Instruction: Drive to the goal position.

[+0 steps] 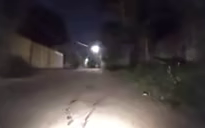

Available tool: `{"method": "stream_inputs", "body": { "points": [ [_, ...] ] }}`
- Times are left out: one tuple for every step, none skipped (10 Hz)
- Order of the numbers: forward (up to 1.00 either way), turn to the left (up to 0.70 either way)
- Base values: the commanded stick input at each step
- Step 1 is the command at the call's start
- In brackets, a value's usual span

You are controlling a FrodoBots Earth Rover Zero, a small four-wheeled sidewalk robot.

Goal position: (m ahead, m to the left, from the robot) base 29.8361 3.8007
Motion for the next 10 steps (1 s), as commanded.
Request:
{"method": "stream_inputs", "body": {
  "points": [
    [0.70,0.00],
    [0.70,0.00],
    [0.70,0.00],
    [0.70,0.00],
    [0.70,0.00],
    [0.70,0.00],
    [0.70,0.00],
    [0.70,0.00],
    [0.70,-0.01],
    [0.70,-0.06]
  ]
}}
